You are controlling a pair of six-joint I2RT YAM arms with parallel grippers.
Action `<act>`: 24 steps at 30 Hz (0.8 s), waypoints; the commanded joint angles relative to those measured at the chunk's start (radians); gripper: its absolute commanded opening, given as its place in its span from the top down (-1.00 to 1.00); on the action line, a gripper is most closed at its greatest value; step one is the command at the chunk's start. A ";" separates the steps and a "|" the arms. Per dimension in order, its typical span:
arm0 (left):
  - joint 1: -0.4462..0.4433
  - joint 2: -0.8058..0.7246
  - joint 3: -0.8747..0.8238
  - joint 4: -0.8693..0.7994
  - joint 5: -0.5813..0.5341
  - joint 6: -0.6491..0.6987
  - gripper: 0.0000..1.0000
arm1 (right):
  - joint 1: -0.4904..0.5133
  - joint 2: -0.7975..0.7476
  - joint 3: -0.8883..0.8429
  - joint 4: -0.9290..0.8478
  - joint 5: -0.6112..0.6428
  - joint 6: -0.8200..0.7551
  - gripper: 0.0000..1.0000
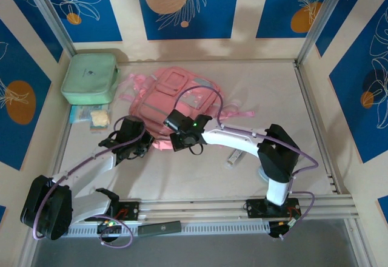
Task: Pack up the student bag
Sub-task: Zip the student bag at the center of the table.
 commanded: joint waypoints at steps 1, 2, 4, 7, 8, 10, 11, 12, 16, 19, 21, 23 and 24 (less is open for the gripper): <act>0.004 -0.002 -0.007 0.017 -0.045 -0.016 1.00 | 0.006 0.043 0.045 0.007 -0.006 -0.025 0.94; 0.003 0.001 -0.005 0.015 -0.042 -0.013 1.00 | 0.003 0.047 0.047 0.013 -0.014 -0.024 0.91; 0.004 0.003 -0.003 0.013 -0.042 -0.011 1.00 | 0.000 0.053 0.050 0.017 -0.024 -0.020 0.86; 0.004 0.008 -0.007 0.031 -0.035 -0.012 1.00 | -0.015 0.064 0.046 0.029 -0.048 -0.018 0.74; 0.003 0.011 -0.007 0.032 -0.035 -0.012 1.00 | -0.019 0.069 0.046 0.035 -0.051 -0.018 0.73; 0.003 0.016 -0.004 0.035 -0.032 -0.012 1.00 | -0.022 0.078 0.049 0.044 -0.053 -0.021 0.71; 0.003 0.019 -0.003 0.034 -0.032 -0.011 1.00 | -0.022 0.082 0.050 0.051 -0.058 -0.024 0.70; 0.003 0.021 -0.003 0.033 -0.032 -0.011 1.00 | -0.022 0.086 0.048 0.061 -0.068 -0.030 0.70; 0.003 0.026 -0.006 0.041 -0.031 -0.013 1.00 | -0.027 0.105 0.059 0.073 -0.058 -0.043 0.67; 0.002 0.028 -0.007 0.046 -0.031 -0.018 1.00 | -0.039 0.117 0.065 0.083 -0.053 -0.039 0.66; 0.003 0.028 -0.009 0.048 -0.031 -0.018 1.00 | -0.044 0.132 0.074 0.084 -0.054 -0.045 0.67; 0.003 0.028 -0.008 0.048 -0.031 -0.019 1.00 | -0.041 0.150 0.087 0.094 -0.065 -0.056 0.72; 0.002 0.029 -0.008 0.050 -0.031 -0.021 1.00 | -0.039 0.159 0.096 0.094 -0.072 -0.062 0.76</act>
